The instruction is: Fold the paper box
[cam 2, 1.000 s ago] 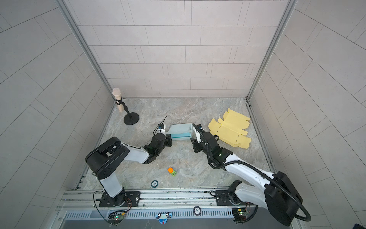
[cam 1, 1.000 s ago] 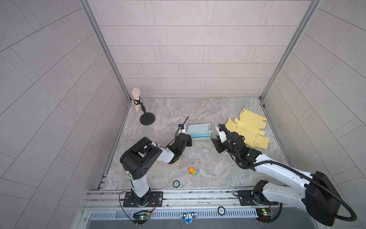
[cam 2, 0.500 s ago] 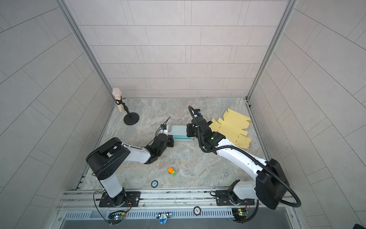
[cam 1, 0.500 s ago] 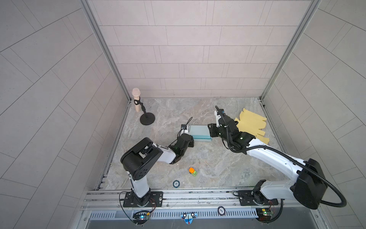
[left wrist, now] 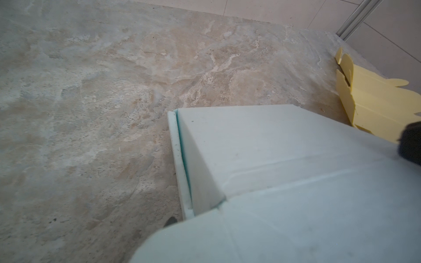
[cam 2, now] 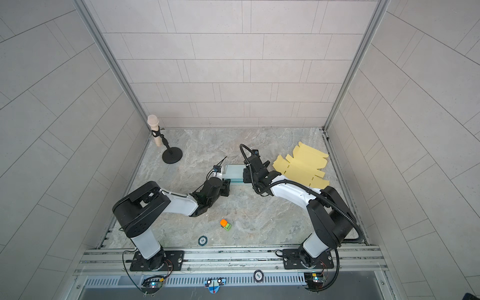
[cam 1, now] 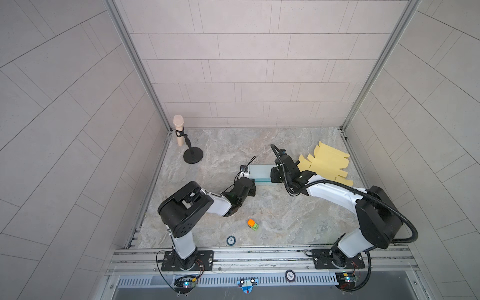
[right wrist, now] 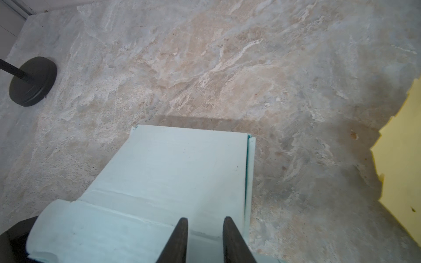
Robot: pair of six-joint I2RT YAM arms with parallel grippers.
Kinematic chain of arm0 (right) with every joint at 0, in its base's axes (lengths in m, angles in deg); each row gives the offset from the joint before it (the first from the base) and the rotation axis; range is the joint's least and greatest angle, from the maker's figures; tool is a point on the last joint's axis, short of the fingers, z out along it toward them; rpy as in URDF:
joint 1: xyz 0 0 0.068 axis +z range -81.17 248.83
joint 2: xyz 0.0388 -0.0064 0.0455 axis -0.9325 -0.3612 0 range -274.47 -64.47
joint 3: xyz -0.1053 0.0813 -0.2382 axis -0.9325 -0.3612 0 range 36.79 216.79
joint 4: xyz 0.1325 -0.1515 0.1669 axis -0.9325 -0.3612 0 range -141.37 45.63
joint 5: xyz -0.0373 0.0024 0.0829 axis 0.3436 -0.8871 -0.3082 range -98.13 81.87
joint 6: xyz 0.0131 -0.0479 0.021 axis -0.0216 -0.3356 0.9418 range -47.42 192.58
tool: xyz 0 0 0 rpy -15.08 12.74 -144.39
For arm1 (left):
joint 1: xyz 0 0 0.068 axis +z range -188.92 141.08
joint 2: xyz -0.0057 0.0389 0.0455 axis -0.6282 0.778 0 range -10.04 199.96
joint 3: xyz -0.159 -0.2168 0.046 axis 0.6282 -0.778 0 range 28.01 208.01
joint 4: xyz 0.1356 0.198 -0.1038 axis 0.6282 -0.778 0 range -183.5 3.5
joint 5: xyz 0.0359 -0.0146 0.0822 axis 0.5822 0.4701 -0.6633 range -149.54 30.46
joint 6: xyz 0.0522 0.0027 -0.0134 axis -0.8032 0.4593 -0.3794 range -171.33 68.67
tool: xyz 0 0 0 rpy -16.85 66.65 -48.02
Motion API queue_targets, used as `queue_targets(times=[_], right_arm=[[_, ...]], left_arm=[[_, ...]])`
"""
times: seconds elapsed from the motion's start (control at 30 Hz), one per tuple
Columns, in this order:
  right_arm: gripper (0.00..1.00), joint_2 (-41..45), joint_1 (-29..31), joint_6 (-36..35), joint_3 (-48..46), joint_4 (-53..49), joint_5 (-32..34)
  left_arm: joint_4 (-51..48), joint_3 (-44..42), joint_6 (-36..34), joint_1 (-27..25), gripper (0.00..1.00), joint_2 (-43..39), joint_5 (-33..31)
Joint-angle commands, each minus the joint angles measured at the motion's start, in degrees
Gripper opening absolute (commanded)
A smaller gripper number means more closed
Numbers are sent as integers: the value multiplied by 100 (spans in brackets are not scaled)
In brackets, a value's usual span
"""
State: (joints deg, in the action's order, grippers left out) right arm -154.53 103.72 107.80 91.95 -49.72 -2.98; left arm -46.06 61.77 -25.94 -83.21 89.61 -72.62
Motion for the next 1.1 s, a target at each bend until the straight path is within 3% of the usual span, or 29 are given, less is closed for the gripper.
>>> queue_targets(times=[0.0,0.17,0.5,0.7,0.9,1.07], right_arm=[[29,-38,-41,143,0,131,57],[29,-64,-70,138,-49,174,71],[28,-31,-104,109,-73,121,92],[28,6,-124,99,-84,88,96],[28,-3,-145,46,-81,26,102],[28,-29,-176,38,-42,29,26]], left_arm=[[54,-200,12,-32,58,-340,411],[-896,-279,137,-35,100,-946,607],[-3207,25,86,15,100,-2371,1803],[-4383,733,-112,465,100,-2839,2847],[-4734,1345,-59,1258,100,-2819,3302],[-4993,1992,-10,1841,100,-2136,3187]])
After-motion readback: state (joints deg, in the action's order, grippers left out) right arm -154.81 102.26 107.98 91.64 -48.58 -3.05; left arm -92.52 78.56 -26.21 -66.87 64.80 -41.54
